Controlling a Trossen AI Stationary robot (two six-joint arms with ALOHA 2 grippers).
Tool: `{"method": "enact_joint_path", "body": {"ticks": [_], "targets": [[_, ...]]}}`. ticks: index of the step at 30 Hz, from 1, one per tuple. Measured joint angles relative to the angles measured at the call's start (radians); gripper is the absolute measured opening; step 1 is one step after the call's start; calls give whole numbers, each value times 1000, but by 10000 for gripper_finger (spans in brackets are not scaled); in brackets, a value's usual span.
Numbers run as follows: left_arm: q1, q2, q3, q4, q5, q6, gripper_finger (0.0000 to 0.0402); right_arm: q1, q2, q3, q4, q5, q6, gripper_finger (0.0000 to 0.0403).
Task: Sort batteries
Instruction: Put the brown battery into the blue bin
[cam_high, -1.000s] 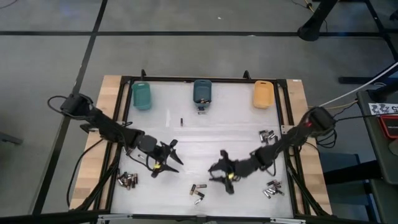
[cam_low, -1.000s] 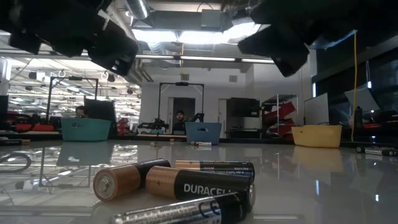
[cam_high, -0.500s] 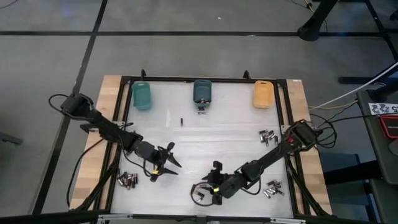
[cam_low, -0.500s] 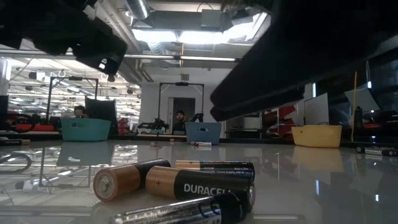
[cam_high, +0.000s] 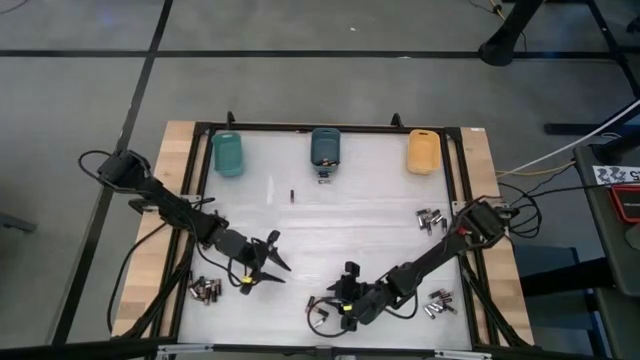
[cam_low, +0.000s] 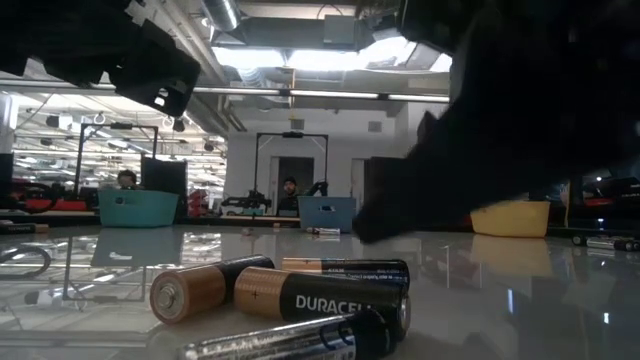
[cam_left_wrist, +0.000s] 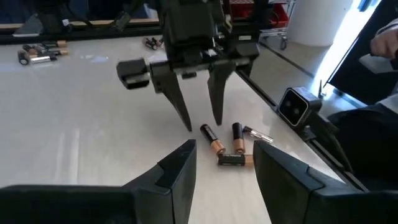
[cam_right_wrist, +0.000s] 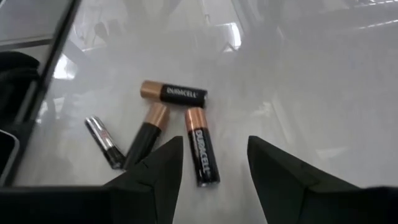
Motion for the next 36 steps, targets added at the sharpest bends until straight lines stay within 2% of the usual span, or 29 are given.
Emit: {"method": "enact_joint_path", "body": {"ticks": [12, 17, 20, 25, 31, 36], "targets": [[45, -6, 0, 15, -11, 23, 148, -1, 24, 0, -20, -36, 18, 182], [78, -45, 0, 32, -11, 59, 148, 1, 69, 3, 0, 10, 20, 180], [99, -96, 0, 30, -11, 84, 148, 3, 75, 4, -6, 56, 23, 153], [130, -210, 0, -57, -13, 136, 148, 2, 76, 2, -30, 70, 24, 37], [177, -343, 0, -272, -93, 138, 148, -8, 43, 4, -113, 71, 78, 37], [208, -369, 0, -418, -105, 103, 148, -49, -66, -7, -357, 120, 74, 34]]}}
